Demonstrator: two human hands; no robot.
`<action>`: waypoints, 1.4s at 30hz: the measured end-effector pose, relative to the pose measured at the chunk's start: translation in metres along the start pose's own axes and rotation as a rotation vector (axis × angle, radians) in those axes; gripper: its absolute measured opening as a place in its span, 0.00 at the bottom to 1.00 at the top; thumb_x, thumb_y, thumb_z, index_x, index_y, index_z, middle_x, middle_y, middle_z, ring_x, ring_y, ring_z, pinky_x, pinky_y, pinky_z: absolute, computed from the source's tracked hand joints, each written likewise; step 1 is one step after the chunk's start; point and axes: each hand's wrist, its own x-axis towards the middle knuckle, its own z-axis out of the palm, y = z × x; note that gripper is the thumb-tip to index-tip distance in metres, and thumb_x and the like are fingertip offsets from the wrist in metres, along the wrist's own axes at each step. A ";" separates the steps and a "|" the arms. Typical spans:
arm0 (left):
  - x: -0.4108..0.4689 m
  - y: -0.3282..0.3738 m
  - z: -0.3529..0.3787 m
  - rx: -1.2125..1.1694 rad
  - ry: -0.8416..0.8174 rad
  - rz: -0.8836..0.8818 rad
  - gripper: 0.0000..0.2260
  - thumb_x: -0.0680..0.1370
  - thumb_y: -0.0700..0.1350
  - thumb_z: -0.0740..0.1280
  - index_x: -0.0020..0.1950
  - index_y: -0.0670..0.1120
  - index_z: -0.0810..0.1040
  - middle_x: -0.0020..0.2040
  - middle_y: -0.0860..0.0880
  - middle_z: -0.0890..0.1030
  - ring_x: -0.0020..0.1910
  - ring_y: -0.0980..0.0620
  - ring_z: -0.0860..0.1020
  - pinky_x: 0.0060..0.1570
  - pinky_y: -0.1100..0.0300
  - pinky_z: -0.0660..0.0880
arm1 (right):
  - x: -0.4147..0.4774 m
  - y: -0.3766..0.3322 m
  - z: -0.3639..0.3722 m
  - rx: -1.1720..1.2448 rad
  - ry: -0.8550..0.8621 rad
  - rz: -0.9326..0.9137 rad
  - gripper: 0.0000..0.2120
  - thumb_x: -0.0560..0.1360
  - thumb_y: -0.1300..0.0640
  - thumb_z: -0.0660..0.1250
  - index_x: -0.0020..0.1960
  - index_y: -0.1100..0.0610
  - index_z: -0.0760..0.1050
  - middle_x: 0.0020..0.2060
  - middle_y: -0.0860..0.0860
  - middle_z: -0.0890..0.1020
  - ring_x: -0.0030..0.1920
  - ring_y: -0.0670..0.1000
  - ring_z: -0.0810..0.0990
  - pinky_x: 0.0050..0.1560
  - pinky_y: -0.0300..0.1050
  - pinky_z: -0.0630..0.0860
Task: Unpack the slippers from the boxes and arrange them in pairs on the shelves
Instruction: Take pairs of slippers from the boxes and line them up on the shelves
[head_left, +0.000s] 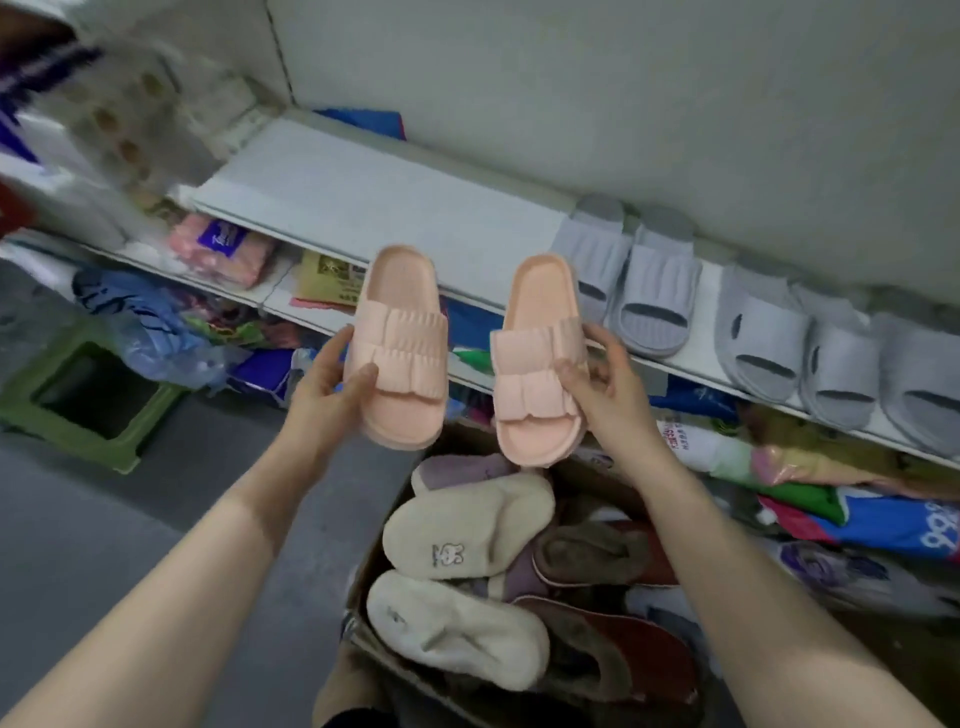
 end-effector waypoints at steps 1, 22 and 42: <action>0.025 0.006 -0.008 0.035 -0.017 0.006 0.22 0.77 0.49 0.67 0.70 0.59 0.69 0.63 0.46 0.78 0.60 0.46 0.77 0.60 0.44 0.75 | 0.012 -0.009 0.011 -0.004 0.035 0.013 0.23 0.78 0.51 0.68 0.71 0.46 0.65 0.56 0.45 0.77 0.52 0.41 0.77 0.48 0.36 0.76; 0.243 0.059 -0.026 0.811 -0.160 0.566 0.28 0.77 0.47 0.68 0.76 0.47 0.63 0.74 0.39 0.63 0.68 0.36 0.67 0.68 0.44 0.66 | 0.162 -0.059 0.128 -0.721 0.182 -0.073 0.29 0.81 0.53 0.58 0.79 0.56 0.52 0.69 0.63 0.67 0.66 0.63 0.68 0.64 0.55 0.69; 0.270 0.064 0.024 1.042 -0.283 0.800 0.25 0.78 0.46 0.66 0.74 0.52 0.64 0.77 0.41 0.58 0.65 0.38 0.70 0.61 0.46 0.72 | 0.208 -0.063 0.113 -0.995 0.033 -0.104 0.42 0.74 0.43 0.70 0.79 0.55 0.52 0.77 0.59 0.55 0.74 0.60 0.58 0.72 0.50 0.58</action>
